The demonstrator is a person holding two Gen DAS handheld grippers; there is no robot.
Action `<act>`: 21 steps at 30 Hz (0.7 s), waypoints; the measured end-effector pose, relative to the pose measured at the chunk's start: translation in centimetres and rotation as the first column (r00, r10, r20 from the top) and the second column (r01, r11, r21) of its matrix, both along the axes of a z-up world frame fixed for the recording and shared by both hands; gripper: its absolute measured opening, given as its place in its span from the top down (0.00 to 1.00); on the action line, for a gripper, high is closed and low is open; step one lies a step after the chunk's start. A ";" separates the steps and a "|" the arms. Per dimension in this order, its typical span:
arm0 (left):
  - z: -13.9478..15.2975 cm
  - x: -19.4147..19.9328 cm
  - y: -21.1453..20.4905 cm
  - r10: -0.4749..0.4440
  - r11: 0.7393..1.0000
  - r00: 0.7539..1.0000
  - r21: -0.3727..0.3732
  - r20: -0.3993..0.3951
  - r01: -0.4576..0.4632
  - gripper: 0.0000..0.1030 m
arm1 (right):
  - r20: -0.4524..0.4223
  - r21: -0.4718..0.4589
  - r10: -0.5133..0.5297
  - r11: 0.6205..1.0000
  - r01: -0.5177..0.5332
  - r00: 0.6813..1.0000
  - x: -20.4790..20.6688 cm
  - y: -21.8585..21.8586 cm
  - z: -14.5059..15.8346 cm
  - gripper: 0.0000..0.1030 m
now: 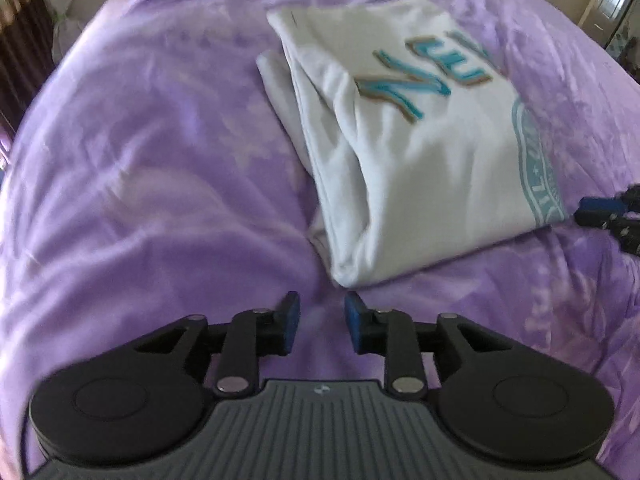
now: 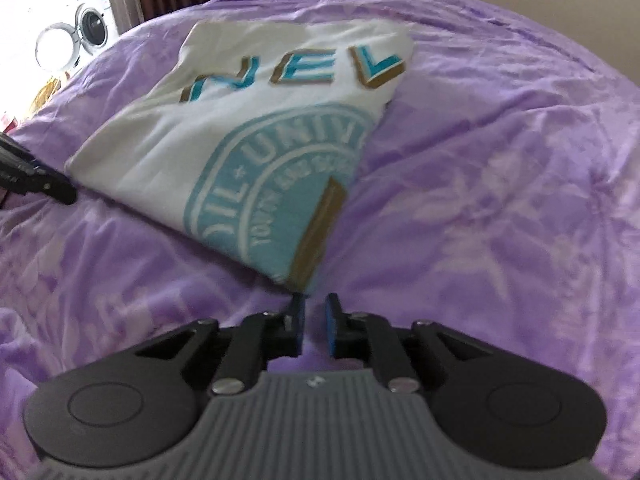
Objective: Fold small clothes
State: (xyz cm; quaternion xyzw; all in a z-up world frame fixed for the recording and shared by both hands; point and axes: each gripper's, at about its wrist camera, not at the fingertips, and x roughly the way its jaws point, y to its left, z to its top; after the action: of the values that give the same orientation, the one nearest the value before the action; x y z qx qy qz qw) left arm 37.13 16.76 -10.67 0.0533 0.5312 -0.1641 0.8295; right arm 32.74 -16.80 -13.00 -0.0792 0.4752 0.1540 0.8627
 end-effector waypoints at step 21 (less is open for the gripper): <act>1.3 9.4 5.3 0.292 0.878 0.956 -0.408 0.041 -0.250 0.72 | 0.198 -0.009 0.132 0.991 -0.133 0.971 9.2 8.1 5.3 0.88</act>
State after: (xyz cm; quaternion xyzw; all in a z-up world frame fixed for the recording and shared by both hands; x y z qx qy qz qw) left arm 46.50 22.03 -9.37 -0.1831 0.4462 -0.1480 0.8634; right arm 41.93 -8.72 -7.68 -0.1236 0.3802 0.2036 0.8937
